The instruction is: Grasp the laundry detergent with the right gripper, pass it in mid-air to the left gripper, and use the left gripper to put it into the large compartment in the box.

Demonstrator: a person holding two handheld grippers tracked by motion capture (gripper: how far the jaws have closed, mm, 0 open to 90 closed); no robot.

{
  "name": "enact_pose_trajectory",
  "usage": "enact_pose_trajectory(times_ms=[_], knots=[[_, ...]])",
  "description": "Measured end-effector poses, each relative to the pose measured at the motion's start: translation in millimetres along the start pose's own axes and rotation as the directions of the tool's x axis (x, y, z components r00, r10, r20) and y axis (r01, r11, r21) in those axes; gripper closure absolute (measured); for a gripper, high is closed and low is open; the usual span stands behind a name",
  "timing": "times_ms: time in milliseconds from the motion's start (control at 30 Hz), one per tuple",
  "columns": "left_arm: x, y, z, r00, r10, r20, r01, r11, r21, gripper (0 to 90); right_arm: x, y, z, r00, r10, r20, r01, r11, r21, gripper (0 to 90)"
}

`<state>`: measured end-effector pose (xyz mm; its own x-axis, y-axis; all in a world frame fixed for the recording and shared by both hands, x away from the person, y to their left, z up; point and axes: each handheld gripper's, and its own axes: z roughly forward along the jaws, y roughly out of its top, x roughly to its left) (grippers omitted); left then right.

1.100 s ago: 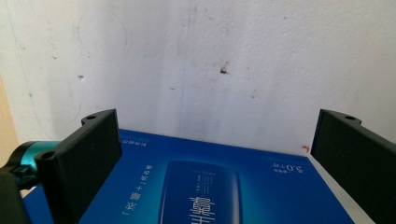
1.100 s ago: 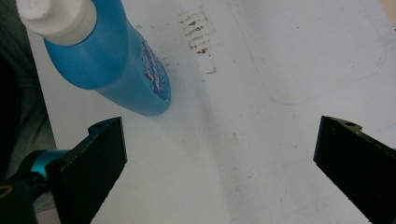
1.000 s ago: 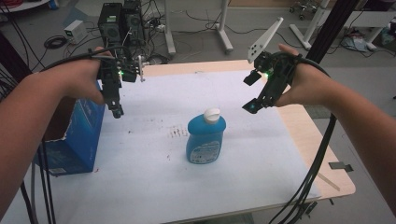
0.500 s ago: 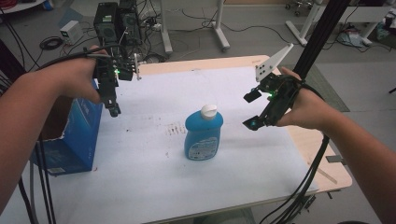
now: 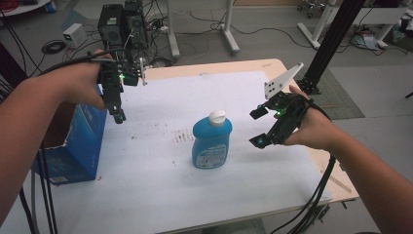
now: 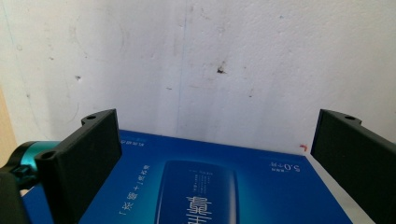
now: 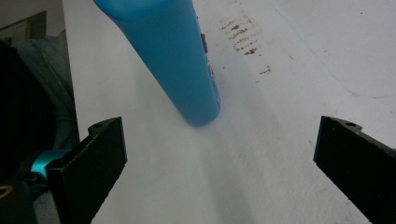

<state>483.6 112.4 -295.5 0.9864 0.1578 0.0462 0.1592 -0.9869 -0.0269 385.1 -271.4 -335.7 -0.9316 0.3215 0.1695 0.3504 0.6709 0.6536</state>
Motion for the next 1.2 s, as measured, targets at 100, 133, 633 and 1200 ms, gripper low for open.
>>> enact_pose_trajectory(times_ms=[100, 133, 633, 1200], knots=[[-0.5, 0.4, 0.3, 1.0, -0.003, 0.003, 0.003, 1.0, -0.001, 1.7, 1.6, -1.7, 2.9, 1.0, 0.0, 0.004, 0.0, 0.9999, -0.013, 1.6], [-0.5, 0.4, 0.3, 1.0, -0.003, 0.003, 0.003, 1.0, -0.001, 1.7, 1.6, -1.7, 2.9, 1.0, 0.0, 0.004, 0.0, 0.9999, -0.013, 1.6], [-1.4, -2.2, -0.4, 1.0, -0.004, -0.002, 0.003, 0.9999, -0.01, 1.7, 18.5, -20.1, 36.7, 0.9998, 0.016, -0.013, -0.017, 0.9902, -0.139, 1.6], [-1.9, -2.6, -0.6, 1.0, 0.001, -0.004, -0.001, 1.0, -0.007, 1.7, 13.3, -13.3, 80.7, 0.9972, 0.008, -0.075, -0.022, 0.9814, -0.191, 1.6]])
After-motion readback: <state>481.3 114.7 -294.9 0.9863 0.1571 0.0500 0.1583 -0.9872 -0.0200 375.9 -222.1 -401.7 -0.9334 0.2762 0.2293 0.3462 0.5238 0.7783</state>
